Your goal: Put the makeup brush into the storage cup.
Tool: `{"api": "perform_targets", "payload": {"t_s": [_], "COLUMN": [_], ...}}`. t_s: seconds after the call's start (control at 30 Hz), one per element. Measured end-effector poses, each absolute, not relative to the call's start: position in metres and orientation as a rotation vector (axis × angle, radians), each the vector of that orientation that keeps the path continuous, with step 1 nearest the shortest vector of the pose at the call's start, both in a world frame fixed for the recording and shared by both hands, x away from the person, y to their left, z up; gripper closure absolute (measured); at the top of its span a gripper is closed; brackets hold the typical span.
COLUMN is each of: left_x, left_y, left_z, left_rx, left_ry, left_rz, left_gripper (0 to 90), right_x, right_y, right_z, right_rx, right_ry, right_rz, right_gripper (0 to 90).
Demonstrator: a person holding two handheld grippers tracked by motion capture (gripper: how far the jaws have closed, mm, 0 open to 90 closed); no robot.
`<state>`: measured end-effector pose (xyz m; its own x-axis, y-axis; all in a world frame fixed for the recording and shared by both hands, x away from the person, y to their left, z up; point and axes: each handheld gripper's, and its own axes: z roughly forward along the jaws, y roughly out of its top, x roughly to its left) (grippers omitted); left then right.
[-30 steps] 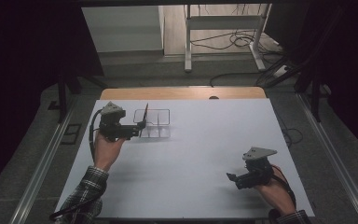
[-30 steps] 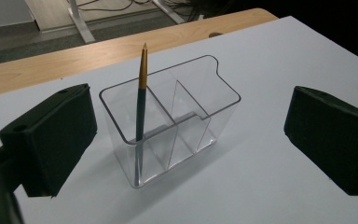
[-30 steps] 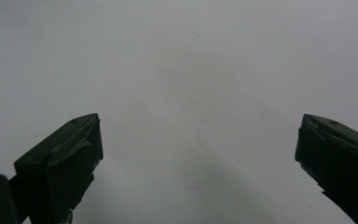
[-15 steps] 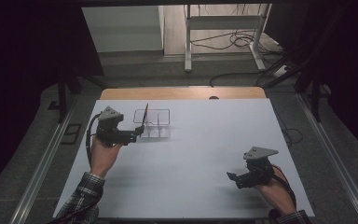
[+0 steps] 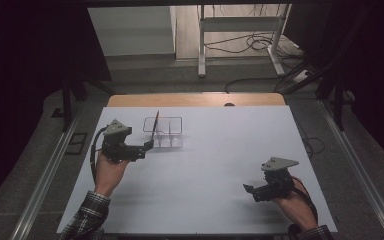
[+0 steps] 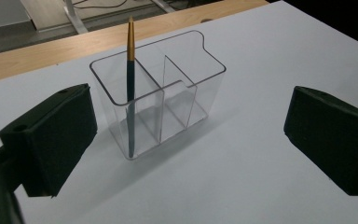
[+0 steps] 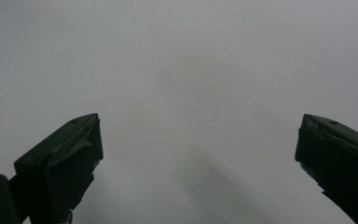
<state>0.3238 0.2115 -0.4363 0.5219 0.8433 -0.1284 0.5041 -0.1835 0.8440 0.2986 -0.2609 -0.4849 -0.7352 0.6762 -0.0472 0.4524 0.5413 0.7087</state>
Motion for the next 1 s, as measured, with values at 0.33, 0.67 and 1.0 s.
{"api": "perform_targets", "payload": {"t_s": [0.33, 0.67, 1.0], "left_x": [0.313, 0.305, 0.297], "left_y": [0.215, 0.217, 0.217], "left_z": [-0.442, -0.450, -0.455], "left_rx": [1.832, 1.834, 1.843], "left_ry": [1.112, 1.109, 1.108], "left_rz": [0.459, 0.459, 0.463], "left_gripper": [2.8, 3.0, 3.0], "right_x": [0.299, 0.299, 0.298], "right_y": [-0.261, -0.261, -0.261], "right_z": [-0.485, -0.485, -0.485], "right_rx": [0.932, 0.931, 0.928], "right_ry": [2.467, 2.469, 2.470], "right_rz": [0.998, 0.993, 0.992], "right_gripper": [0.8, 0.8, 0.8]}}
